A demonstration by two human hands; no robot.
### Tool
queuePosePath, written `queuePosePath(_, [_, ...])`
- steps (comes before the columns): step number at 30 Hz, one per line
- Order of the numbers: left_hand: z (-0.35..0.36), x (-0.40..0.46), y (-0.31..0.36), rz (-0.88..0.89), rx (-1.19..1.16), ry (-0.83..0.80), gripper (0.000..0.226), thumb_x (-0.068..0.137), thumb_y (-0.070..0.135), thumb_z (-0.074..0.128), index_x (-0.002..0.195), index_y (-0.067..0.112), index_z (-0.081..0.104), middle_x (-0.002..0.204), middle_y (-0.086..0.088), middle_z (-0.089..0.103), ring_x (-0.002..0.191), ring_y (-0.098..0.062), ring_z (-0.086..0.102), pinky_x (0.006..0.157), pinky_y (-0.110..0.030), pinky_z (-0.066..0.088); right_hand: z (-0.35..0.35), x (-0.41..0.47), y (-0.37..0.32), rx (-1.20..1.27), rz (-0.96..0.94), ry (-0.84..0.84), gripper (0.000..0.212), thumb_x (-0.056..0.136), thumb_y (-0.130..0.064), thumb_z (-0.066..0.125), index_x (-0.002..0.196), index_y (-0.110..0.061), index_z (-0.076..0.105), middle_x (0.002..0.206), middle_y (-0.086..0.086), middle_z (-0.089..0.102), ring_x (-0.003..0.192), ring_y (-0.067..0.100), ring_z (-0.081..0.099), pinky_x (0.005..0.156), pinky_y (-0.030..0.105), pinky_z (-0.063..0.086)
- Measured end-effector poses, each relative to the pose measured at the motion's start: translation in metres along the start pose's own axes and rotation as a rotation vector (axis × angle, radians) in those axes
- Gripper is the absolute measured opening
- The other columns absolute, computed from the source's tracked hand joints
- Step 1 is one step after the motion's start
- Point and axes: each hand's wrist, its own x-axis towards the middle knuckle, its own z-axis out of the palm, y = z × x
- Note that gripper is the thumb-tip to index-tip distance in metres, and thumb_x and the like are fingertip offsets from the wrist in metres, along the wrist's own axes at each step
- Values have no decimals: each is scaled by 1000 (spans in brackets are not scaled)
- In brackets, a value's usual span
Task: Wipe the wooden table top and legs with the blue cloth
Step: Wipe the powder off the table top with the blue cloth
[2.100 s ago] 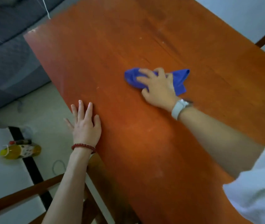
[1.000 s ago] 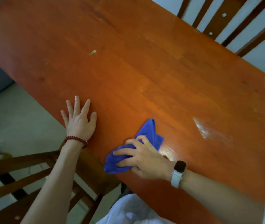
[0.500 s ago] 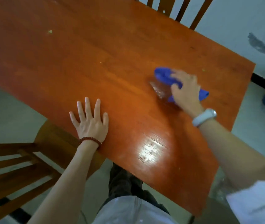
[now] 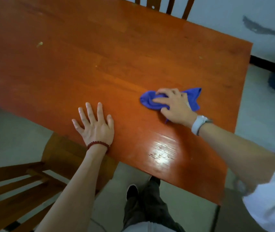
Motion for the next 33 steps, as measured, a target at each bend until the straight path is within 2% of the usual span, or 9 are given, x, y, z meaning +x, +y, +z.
queuePosePath(4, [-2, -2, -1, 27, -8, -2, 54, 93, 45, 18, 144, 28, 12, 155, -8, 1, 142, -31, -7, 111, -56, -6, 25, -113, -35, 61, -146, -56, 43, 62, -24, 36, 90, -32, 68, 114, -3, 62, 100, 17, 39, 74, 43, 37])
queuePosePath(7, [-2, -2, -2, 51, -10, 3, 55, 93, 45, 19, 144, 26, 12, 155, -10, 2, 142, -32, -6, 111, -57, -5, 23, -166, -51, 209, -112, -197, 47, 62, -23, 32, 89, -32, 70, 115, -13, 59, 104, 13, 42, 82, 35, 29])
queuePosePath(10, [-2, -2, -3, 55, -13, 1, 55, 93, 44, 19, 144, 25, 12, 155, -11, 2, 141, -33, -6, 110, -58, -5, 5, -170, -44, 420, 103, -84, 49, 66, -24, 32, 91, -16, 73, 111, -12, 58, 105, 23, 49, 89, 39, 35])
queuePosePath(14, [-3, -2, -2, 56, 5, 5, 55, 94, 44, 18, 145, 25, 11, 155, -11, 0, 141, -33, -7, 110, -58, -5, -17, -137, 0, 147, 491, 398, 49, 70, -30, 35, 103, -17, 69, 121, 2, 58, 107, 32, 48, 93, 45, 38])
queuePosePath(18, [-3, -1, -3, 61, 17, -11, 55, 94, 45, 17, 145, 26, 8, 155, -11, -2, 141, -33, -8, 110, -58, -6, -7, -127, 17, 57, 979, 402, 41, 83, -20, 50, 123, -23, 55, 135, 4, 42, 116, 34, 38, 96, 46, 32])
queuePosePath(24, [-9, 2, -8, 64, -18, -104, 57, 94, 48, 19, 145, 27, 4, 155, -8, -8, 141, -30, -13, 110, -55, -9, 64, -166, -112, -2, 628, 275, 46, 63, -29, 46, 105, -30, 64, 116, 4, 57, 91, 33, 54, 71, 42, 42])
queuePosePath(28, [-20, 4, -14, 87, -138, -171, 61, 92, 43, 38, 144, 27, 12, 155, -6, -6, 141, -27, -14, 111, -51, -11, 53, -174, -140, 472, 215, 127, 58, 63, -32, 32, 103, -14, 70, 115, 7, 60, 103, 24, 51, 96, 25, 33])
queuePosePath(30, [-22, 1, -24, 141, -213, -150, 58, 91, 35, 45, 143, 24, 21, 155, -7, 1, 142, -27, -9, 112, -49, -8, 37, -164, -117, 458, 301, 301, 55, 65, -28, 36, 102, -4, 69, 112, 17, 61, 104, 31, 53, 98, 18, 29])
queuePosePath(33, [-23, -5, -37, 198, -320, -108, 48, 92, 24, 46, 138, 17, 36, 154, -8, 11, 143, -26, -1, 115, -43, -4, 19, -134, -88, 364, 681, 398, 44, 78, -21, 47, 120, -12, 58, 126, 15, 49, 115, 37, 44, 98, 41, 33])
